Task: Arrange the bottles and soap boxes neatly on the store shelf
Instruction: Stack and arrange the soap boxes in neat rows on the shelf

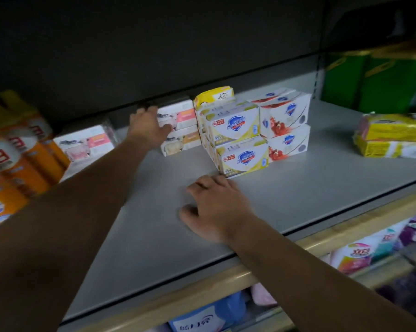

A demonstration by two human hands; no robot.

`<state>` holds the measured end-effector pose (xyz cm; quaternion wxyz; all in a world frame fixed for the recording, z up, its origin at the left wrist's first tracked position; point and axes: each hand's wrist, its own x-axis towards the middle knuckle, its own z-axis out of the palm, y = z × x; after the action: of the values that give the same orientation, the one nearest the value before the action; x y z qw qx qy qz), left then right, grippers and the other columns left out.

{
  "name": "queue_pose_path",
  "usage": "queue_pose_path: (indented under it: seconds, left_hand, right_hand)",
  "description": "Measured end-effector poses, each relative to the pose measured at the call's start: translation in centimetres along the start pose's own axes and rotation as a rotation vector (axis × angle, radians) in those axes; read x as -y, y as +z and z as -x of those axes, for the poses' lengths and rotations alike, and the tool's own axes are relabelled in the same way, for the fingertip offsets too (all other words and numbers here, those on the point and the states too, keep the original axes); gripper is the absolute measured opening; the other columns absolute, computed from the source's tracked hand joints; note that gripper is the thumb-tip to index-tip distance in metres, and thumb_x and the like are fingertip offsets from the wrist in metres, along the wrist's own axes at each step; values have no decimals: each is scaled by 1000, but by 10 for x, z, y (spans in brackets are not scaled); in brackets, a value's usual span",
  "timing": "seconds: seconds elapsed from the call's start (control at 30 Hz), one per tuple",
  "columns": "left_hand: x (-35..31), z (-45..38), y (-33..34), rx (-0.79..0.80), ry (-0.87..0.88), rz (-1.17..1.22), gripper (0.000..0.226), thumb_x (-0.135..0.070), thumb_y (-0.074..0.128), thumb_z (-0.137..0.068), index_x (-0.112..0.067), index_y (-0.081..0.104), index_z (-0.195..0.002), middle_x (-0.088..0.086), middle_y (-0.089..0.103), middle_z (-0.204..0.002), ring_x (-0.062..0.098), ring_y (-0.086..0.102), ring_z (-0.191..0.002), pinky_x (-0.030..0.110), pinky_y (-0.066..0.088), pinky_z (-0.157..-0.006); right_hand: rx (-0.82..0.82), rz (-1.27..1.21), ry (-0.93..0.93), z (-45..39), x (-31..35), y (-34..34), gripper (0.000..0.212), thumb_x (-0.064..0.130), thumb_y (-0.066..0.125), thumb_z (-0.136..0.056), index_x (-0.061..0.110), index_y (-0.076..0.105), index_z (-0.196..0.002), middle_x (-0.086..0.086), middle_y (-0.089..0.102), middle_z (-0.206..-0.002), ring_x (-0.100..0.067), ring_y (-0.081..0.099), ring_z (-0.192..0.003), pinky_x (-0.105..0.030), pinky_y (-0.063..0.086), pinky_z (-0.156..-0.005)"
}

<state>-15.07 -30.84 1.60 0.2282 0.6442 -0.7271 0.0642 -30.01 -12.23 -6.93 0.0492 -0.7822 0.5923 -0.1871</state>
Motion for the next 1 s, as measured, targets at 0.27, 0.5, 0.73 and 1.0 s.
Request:
queue_pose_path:
  seconds: [0.27,0.5,0.73,1.0]
  left_hand:
    - [-8,11,18,-251,-2,14,57,-26,73,-80,-10,48,-128,18,47,-127,36,39,-121,43,39,-101]
    - [-5,38,-9,-231,91,156,48,-25,77,-78,-10,55,-118,13,46,-121,34,53,-107,36,43,-92]
    - [26,147,-69,-241,121,420,44,-43,78,-76,-36,53,-111,-20,61,-104,-5,55,-84,16,47,-70]
    - [83,251,-85,-102,-10,791,42,-7,85,-69,-23,63,-102,-18,67,-99,1,64,-89,22,52,-78]
  right_hand:
    - [-40,-5,-21,0,-1,2,52,53,41,-87,24,55,-128,2,50,-130,-26,40,-123,-37,28,-107]
    - [0,1,-3,0,-2,-3,51,53,44,-87,26,53,-129,3,49,-131,-25,40,-124,-36,28,-106]
    - [31,6,13,1,0,-8,55,57,49,-86,27,55,-132,3,52,-134,-26,41,-128,-32,31,-108]
    - [-31,-415,-20,11,34,-14,66,43,74,-76,28,52,-135,6,57,-133,-13,56,-119,-25,40,-105]
